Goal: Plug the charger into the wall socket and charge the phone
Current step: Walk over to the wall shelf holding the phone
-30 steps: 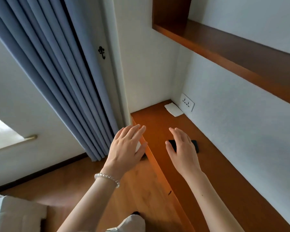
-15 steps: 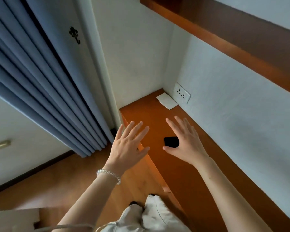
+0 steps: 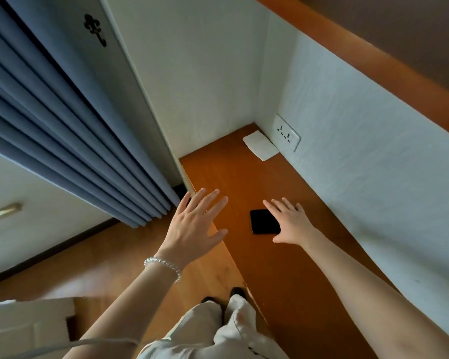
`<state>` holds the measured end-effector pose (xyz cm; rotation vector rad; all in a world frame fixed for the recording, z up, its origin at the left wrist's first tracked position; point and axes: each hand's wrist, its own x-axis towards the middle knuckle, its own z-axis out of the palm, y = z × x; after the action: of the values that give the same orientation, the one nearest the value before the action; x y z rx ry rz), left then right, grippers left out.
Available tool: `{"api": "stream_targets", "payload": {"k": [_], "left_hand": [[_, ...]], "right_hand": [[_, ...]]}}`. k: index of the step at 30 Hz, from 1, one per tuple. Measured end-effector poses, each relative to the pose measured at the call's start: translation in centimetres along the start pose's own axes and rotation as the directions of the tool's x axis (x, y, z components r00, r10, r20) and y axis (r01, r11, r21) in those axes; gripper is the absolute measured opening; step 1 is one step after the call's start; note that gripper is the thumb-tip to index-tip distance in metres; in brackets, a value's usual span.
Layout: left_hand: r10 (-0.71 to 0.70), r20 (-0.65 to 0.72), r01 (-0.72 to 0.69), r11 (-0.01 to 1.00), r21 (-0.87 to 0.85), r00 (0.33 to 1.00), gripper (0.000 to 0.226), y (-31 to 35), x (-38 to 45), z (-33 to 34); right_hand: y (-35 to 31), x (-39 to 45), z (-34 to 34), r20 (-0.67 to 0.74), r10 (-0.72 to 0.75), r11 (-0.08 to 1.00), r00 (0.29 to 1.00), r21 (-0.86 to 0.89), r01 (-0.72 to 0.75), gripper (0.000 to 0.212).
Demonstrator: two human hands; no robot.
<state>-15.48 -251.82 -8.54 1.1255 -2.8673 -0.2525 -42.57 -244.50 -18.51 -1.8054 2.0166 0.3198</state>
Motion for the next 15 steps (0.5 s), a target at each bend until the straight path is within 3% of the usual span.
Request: {"api": "stream_targets", "payload": {"k": [9, 15], "left_hand": [[-0.035, 0.006, 0.035, 0.999, 0.019, 0.999, 0.067, 0.1, 1.2, 0.2], [-0.06, -0.013, 0.061, 0.998, 0.009, 0.998, 0.066, 0.0, 0.9, -0.3]], "right_hand": [[1.8, 2.0, 0.3, -0.008, -0.096, 0.994, 0.995, -0.048, 0.095, 0.076], [1.4, 2.2, -0.1, 0.052, -0.087, 0.993, 0.995, -0.081, 0.091, 0.09]]}}
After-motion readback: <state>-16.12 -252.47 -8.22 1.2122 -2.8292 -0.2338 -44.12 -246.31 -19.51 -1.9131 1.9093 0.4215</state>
